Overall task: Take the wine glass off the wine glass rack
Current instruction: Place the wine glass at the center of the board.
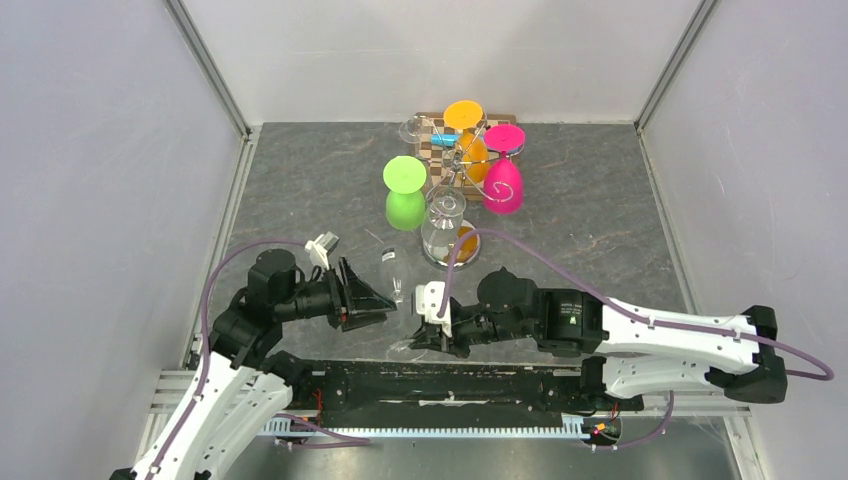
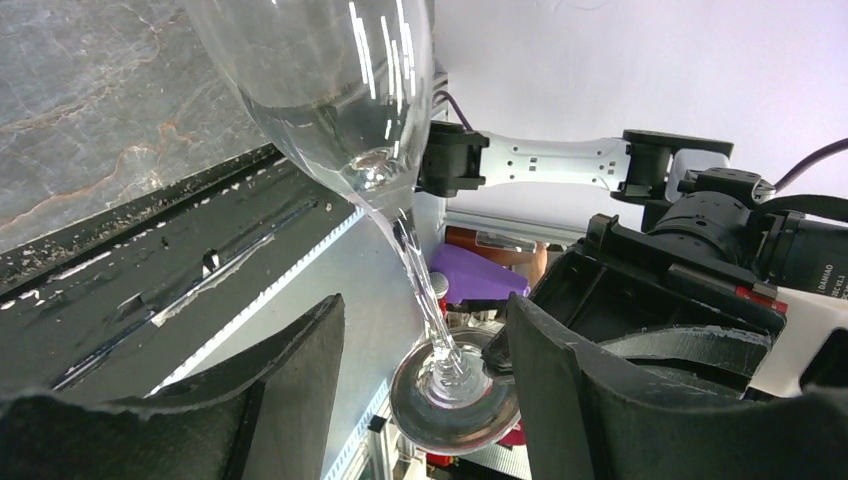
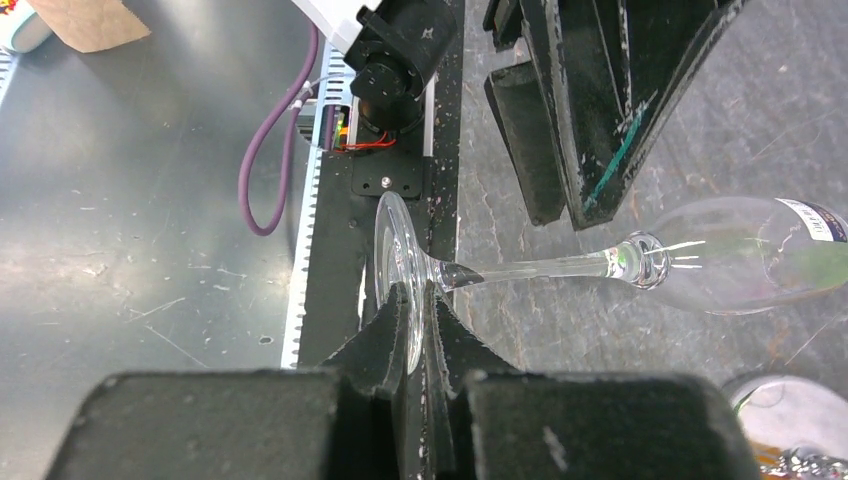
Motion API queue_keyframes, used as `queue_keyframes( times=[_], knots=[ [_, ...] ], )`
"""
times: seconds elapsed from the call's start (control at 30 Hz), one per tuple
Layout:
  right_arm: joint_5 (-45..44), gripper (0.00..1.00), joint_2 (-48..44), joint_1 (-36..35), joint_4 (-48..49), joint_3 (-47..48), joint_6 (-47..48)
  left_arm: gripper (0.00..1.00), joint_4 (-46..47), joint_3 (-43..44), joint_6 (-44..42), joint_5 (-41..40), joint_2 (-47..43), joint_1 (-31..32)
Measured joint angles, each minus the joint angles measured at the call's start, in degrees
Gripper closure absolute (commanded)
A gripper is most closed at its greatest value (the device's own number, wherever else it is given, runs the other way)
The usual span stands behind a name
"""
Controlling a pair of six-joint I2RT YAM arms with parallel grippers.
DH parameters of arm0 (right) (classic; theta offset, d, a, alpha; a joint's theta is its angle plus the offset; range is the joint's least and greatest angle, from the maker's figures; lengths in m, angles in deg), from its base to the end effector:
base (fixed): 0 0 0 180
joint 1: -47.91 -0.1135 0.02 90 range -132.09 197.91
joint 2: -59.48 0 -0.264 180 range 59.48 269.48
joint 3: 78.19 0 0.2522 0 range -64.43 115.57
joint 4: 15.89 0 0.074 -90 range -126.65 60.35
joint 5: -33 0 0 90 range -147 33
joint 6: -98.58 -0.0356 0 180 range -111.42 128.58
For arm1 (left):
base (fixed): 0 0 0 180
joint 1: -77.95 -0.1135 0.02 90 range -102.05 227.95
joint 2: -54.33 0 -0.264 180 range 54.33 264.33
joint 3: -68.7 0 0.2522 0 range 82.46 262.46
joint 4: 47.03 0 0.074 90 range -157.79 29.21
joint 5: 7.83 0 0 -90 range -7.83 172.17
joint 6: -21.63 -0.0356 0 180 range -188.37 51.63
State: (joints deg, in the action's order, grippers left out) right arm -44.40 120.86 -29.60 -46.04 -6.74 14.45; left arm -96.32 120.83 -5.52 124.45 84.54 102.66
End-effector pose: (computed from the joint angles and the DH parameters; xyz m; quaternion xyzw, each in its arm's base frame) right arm 0.0452 0.2399 0.3520 -0.5887 0.5665 0.4062 0.4092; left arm 0.0944 -0.0698 0.2944 -0.0832 0.8143 -0.5579 0.1368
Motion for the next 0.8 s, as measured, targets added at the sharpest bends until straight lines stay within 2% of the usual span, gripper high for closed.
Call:
queue_keyframes(
  times=[0.27, 0.47, 0.8],
  knots=[
    [-5.0, 1.0, 1.3, -3.3, 3.5, 0.4, 4.1, 0.33, 1.0, -2.3, 1.0, 1.7, -2.2, 0.0],
    [-8.0, 1.0, 3.3, -5.1, 5.9, 0.9, 6.1, 0.41, 1.7, -3.6, 2.5, 1.9, -2.9, 0.0],
    [-12.3, 1.0, 5.8, -7.7, 6.9, 2.2, 7.7, 0.77, 4.6, -5.0, 5.1, 3.3, -3.8, 0.0]
  ],
)
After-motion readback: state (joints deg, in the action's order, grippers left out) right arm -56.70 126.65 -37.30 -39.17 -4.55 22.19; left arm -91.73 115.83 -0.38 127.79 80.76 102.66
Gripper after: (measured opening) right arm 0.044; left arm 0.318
